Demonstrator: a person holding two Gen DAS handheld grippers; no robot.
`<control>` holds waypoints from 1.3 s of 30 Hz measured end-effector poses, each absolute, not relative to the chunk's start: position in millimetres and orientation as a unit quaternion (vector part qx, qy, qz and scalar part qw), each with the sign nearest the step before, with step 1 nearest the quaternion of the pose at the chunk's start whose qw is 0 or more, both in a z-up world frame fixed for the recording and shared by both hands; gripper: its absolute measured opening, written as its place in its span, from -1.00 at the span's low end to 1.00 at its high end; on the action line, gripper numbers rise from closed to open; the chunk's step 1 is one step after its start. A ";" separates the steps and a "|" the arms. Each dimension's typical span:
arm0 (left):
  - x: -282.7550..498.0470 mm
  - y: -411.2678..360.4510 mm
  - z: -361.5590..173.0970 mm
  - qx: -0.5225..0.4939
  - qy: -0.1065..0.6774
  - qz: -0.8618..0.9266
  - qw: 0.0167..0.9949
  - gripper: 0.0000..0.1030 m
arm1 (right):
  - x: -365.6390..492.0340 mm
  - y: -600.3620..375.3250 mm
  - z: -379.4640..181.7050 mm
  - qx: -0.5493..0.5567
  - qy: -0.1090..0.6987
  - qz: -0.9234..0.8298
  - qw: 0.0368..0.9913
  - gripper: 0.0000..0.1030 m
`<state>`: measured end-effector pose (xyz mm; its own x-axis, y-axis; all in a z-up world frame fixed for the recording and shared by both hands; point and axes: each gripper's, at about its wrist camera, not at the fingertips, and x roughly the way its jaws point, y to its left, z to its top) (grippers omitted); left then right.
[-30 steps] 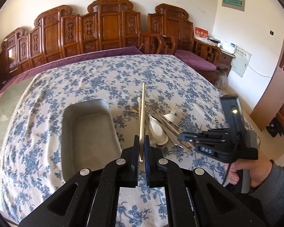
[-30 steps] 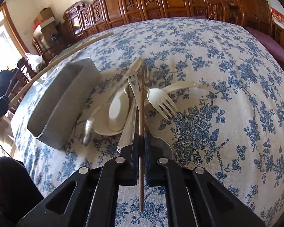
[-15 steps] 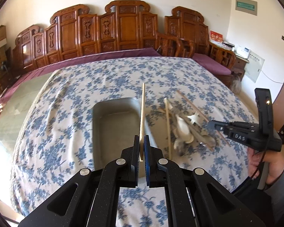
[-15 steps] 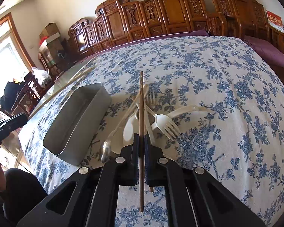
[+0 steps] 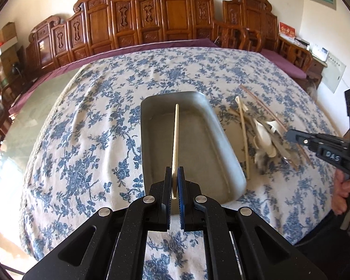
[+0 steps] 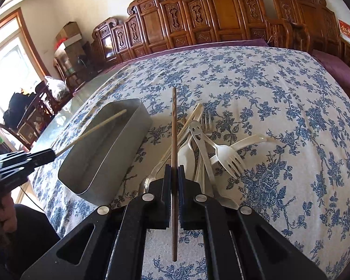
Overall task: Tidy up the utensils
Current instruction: 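Carry the chopstick with the left gripper over the grey tray and release, then open the left gripper and withdraw it from the tray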
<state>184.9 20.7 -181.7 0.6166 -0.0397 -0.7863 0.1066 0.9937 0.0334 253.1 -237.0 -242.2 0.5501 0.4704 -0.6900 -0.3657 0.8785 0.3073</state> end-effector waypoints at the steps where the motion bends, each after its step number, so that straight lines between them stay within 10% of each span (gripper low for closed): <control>1: 186.8 20.6 -183.8 0.040 0.436 -0.041 0.898 -0.93 | 252.9 -236.4 -241.9 0.064 0.410 0.238 0.878 -0.88; 39: 192.5 79.4 -176.1 -0.023 0.407 -0.047 0.912 -0.89 | 275.4 -85.6 -234.3 0.021 0.469 0.276 0.838 -0.87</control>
